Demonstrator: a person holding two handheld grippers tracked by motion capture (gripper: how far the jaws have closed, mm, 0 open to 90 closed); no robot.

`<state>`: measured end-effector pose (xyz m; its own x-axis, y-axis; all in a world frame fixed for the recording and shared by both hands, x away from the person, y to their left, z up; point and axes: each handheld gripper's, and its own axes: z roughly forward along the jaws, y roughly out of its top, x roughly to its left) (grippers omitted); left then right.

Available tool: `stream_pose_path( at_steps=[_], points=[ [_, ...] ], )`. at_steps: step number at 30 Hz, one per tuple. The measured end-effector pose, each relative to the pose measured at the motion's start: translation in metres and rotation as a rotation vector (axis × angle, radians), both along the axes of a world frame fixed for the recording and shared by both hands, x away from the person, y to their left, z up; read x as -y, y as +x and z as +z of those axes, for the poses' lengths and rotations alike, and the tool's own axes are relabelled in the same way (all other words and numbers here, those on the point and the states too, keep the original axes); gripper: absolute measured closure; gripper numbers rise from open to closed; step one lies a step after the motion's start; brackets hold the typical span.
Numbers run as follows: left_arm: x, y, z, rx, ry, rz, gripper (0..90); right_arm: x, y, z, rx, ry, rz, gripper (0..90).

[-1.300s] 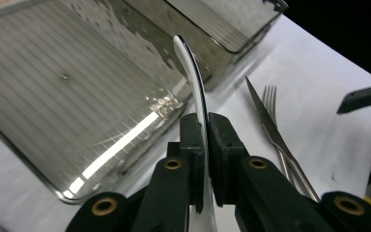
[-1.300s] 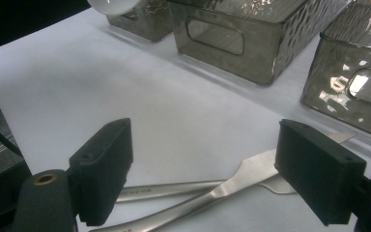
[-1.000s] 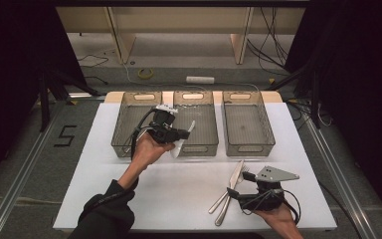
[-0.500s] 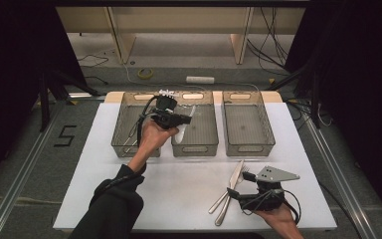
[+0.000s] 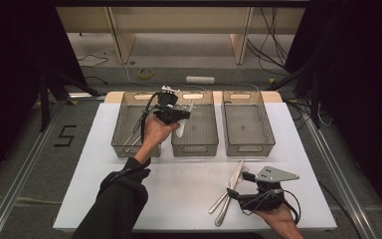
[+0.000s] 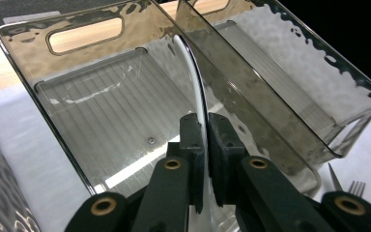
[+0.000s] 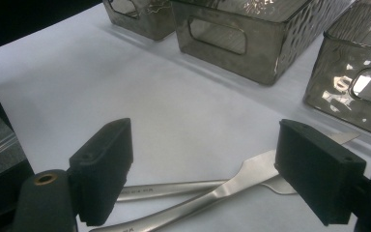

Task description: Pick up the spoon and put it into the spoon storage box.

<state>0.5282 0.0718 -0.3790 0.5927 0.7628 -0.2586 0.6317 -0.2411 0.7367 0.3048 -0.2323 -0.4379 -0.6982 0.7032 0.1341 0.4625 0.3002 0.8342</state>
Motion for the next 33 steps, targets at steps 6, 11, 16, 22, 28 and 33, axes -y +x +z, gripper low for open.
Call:
stream_pose_path(
  at_steps=[6, 11, 16, 22, 28, 33],
  points=[
    [0.004, 0.008, -0.006, 0.001, 0.003, 0.025, 84.7, 0.0, 0.0, 0.0, 0.002, 0.001, 0.002, 21.9],
    [0.007, 0.012, -0.012, -0.011, 0.016, 0.036, 84.6, 0.0, 0.0, 0.0, 0.002, 0.004, 0.002, 21.9],
    [0.009, 0.016, -0.017, -0.011, 0.031, 0.043, 84.5, 0.001, -0.001, 0.0, -0.001, 0.004, 0.003, 21.9],
    [0.011, 0.017, -0.02, -0.012, 0.027, 0.048, 84.3, 0.001, 0.0, 0.0, 0.0, 0.003, 0.003, 21.9],
    [0.01, 0.018, -0.023, -0.025, 0.03, 0.049, 84.0, 0.001, -0.001, 0.0, -0.001, 0.003, 0.004, 21.9],
    [0.009, 0.019, -0.025, -0.025, 0.019, 0.055, 83.7, 0.001, -0.001, 0.0, -0.001, 0.003, 0.005, 21.9]
  ],
)
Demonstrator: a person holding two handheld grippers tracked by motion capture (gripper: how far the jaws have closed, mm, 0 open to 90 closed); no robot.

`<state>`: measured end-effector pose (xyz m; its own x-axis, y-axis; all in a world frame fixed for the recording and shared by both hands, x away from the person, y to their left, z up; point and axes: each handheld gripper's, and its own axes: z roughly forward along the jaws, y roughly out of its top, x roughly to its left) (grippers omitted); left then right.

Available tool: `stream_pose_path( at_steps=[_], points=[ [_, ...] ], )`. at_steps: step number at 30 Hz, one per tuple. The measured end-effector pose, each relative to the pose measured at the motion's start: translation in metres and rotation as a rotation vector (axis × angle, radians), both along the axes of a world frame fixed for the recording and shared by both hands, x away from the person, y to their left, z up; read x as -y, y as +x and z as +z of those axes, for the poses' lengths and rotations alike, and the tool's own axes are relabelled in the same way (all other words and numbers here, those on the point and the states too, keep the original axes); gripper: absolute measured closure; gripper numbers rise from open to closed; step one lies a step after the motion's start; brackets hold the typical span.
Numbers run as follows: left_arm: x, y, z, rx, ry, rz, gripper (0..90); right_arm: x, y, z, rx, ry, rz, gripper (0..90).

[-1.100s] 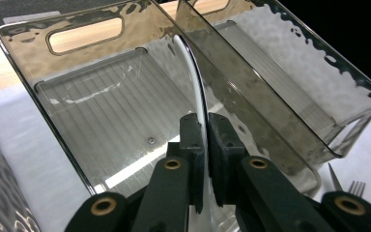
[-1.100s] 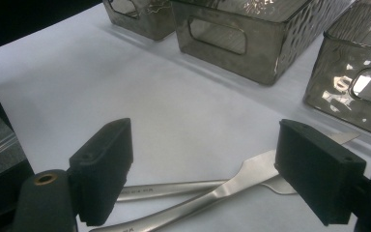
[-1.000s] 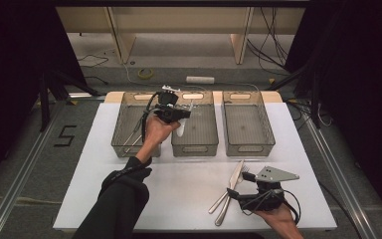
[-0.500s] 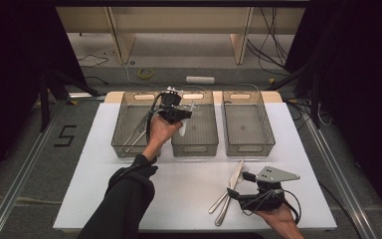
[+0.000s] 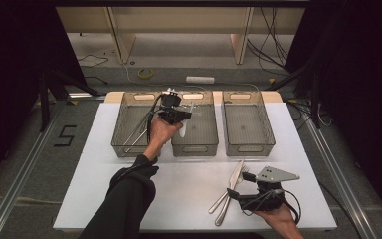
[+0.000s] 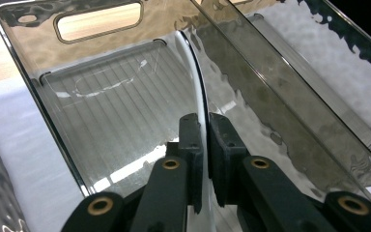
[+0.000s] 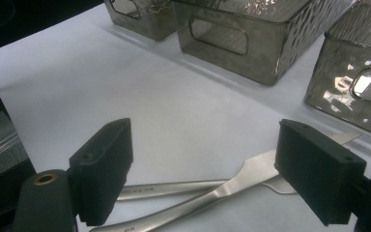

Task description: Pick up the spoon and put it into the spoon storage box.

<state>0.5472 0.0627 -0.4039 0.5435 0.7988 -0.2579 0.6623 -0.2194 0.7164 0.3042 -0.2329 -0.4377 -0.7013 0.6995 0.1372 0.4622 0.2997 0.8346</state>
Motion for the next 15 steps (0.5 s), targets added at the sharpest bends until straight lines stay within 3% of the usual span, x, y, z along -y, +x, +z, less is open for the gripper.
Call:
stream_pose_path(
  at_steps=[8, 15],
  points=[
    [0.0, 0.001, 0.002, 0.013, -0.023, 0.012, 76.0, 0.0, 0.0, 0.0, -0.001, 0.0, 0.0, 21.9],
    [-0.004, -0.003, 0.013, 0.004, -0.069, 0.012, 47.8, 0.0, 0.0, 0.0, 0.0, 0.003, 0.0, 21.9]
  ],
)
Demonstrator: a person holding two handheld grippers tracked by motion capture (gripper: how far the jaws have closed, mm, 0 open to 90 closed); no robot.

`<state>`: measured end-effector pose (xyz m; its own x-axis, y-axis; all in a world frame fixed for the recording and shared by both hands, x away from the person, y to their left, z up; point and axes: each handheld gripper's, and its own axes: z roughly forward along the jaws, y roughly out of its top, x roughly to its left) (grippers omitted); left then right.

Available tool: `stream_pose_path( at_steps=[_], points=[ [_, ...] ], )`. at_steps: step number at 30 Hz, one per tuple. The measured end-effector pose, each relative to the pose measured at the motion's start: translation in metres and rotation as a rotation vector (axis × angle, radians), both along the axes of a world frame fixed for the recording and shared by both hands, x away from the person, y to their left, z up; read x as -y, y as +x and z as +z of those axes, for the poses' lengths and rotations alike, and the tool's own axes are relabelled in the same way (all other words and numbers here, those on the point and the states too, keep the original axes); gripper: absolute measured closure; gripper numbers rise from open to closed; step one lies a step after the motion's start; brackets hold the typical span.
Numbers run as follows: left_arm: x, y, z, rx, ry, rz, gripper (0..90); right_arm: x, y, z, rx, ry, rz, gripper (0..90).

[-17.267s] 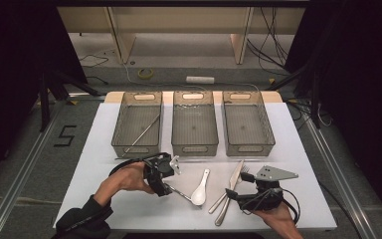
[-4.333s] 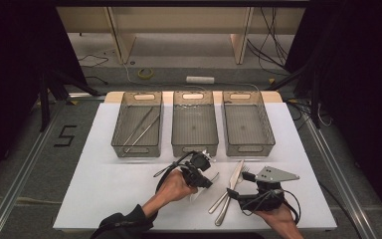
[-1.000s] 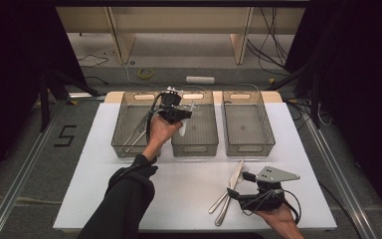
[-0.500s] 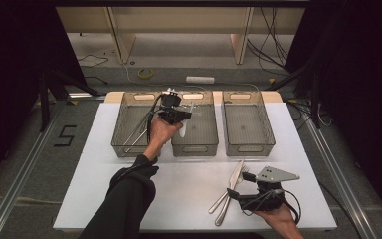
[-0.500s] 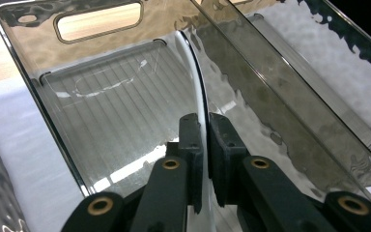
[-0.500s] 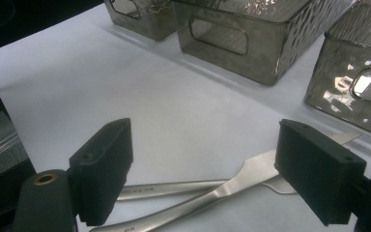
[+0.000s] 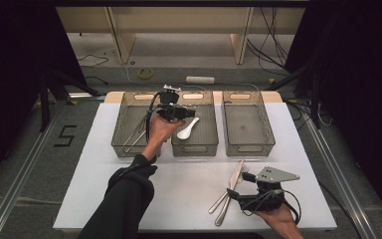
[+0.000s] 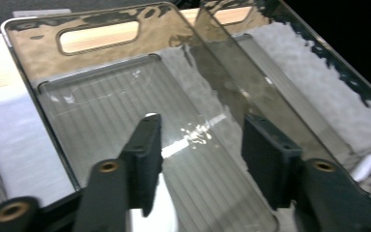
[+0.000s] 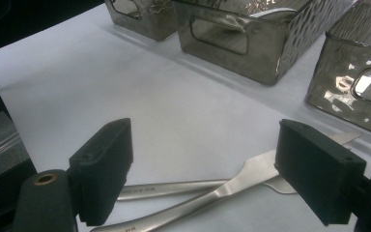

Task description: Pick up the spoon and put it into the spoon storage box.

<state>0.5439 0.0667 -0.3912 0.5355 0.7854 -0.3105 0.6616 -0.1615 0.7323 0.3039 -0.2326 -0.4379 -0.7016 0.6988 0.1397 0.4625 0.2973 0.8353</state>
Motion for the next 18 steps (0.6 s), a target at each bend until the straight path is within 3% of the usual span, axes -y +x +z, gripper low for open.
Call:
stream_pose_path(
  at_steps=[3, 8, 18],
  points=[
    [-0.001, -0.007, 0.007, 0.003, -0.002, -0.029, 36.5, 0.0, 0.0, 0.0, -0.001, -0.003, 0.0, 21.9],
    [-0.007, -0.023, 0.019, 0.005, -0.013, -0.061, 27.5, -0.001, 0.0, 0.0, 0.001, -0.003, 0.001, 21.9],
    [-0.034, -0.075, 0.029, 0.061, -0.016, -0.131, 22.3, -0.005, -0.001, -0.001, -0.014, -0.012, 0.017, 22.2]
  ],
)
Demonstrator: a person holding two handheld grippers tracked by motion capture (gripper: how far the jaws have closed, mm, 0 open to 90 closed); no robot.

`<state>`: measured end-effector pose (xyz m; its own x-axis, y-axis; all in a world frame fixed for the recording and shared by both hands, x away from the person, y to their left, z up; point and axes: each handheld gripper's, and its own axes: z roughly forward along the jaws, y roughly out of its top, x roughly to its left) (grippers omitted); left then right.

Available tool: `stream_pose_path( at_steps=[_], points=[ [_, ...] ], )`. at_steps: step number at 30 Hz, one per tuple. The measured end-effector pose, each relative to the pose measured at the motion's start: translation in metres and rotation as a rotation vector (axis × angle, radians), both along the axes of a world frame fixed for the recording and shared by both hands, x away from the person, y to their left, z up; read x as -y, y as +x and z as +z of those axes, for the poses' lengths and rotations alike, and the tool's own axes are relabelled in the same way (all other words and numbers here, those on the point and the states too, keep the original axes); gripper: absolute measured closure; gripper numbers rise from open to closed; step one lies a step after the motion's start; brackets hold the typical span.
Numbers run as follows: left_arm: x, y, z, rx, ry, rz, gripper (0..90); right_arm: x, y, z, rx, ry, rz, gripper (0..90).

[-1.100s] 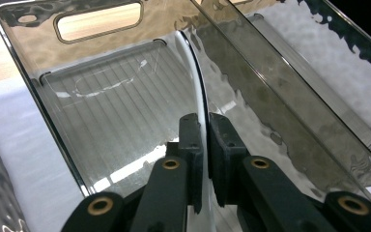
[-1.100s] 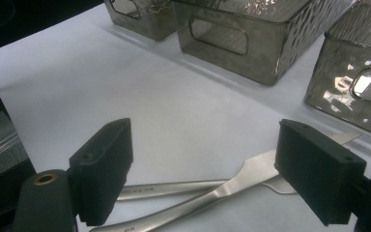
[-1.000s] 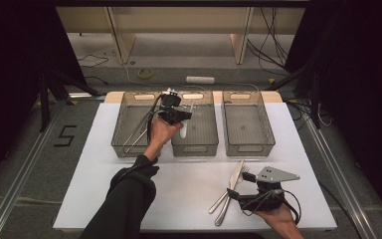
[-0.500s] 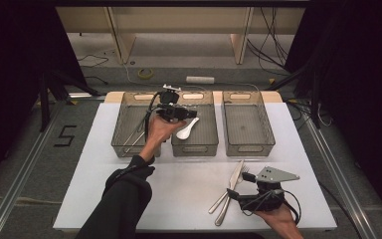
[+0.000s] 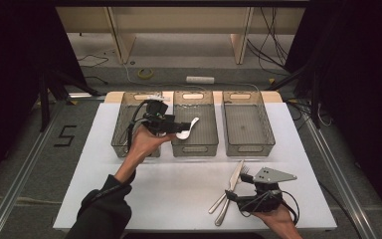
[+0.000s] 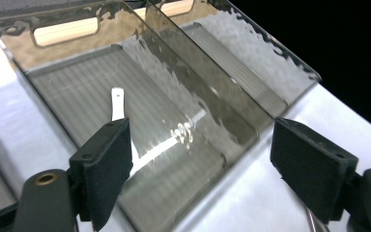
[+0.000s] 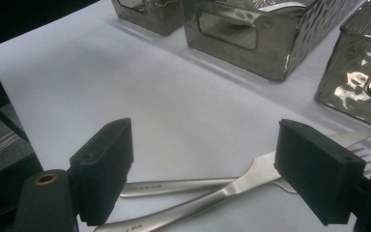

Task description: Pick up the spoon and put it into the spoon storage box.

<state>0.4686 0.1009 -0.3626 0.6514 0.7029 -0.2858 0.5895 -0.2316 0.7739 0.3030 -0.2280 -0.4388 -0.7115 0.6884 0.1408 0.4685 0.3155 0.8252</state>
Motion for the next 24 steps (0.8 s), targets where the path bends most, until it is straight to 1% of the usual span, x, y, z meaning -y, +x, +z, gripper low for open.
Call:
stream_pose_path(
  at_steps=[1, 4, 5, 6, 7, 11, 13, 15, 18, 20, 23, 24],
  points=[
    [-0.004, -0.005, 0.0, 0.008, 0.0, -0.002, 21.7, 0.0, 0.0, 0.0, 0.0, -0.001, 0.003, 22.3],
    [-0.014, -0.019, -0.003, 0.018, -0.018, 0.0, 21.0, -0.002, 0.0, -0.001, -0.007, -0.004, 0.008, 22.4],
    [-0.015, -0.022, -0.004, 0.019, -0.01, -0.004, 20.9, -0.003, 0.0, -0.001, -0.012, -0.003, 0.011, 22.5],
    [-0.017, -0.026, -0.005, 0.027, 0.007, -0.007, 20.8, -0.004, 0.001, -0.001, -0.013, -0.004, 0.014, 22.7],
    [-0.019, -0.031, -0.006, 0.037, 0.006, -0.007, 20.6, -0.005, 0.0, -0.001, -0.016, -0.004, 0.015, 22.8],
    [-0.026, -0.044, -0.011, 0.064, -0.01, -0.022, 20.2, -0.007, 0.001, -0.001, -0.024, -0.008, 0.022, 23.0],
    [-0.029, -0.051, -0.012, 0.071, -0.02, -0.027, 20.0, -0.008, 0.001, -0.001, -0.027, -0.014, 0.025, 23.5],
    [-0.032, -0.059, -0.014, 0.089, -0.028, -0.03, 19.9, -0.009, 0.0, -0.001, -0.026, -0.015, 0.031, 26.0],
    [-0.037, -0.071, -0.017, 0.104, -0.041, -0.035, 19.4, -0.012, -0.001, -0.001, -0.032, -0.023, 0.05, 29.9],
    [-0.04, -0.078, -0.02, 0.118, -0.031, -0.045, 18.7, -0.014, -0.001, -0.003, -0.045, -0.034, 0.065, 32.9],
    [-0.047, -0.088, -0.024, 0.139, -0.054, -0.045, 18.6, -0.018, -0.002, -0.004, -0.046, -0.043, 0.083, 36.7],
    [-0.049, -0.09, -0.024, 0.148, -0.052, -0.049, 18.5, -0.019, -0.002, -0.004, -0.044, -0.044, 0.09, 38.1]
  ],
)
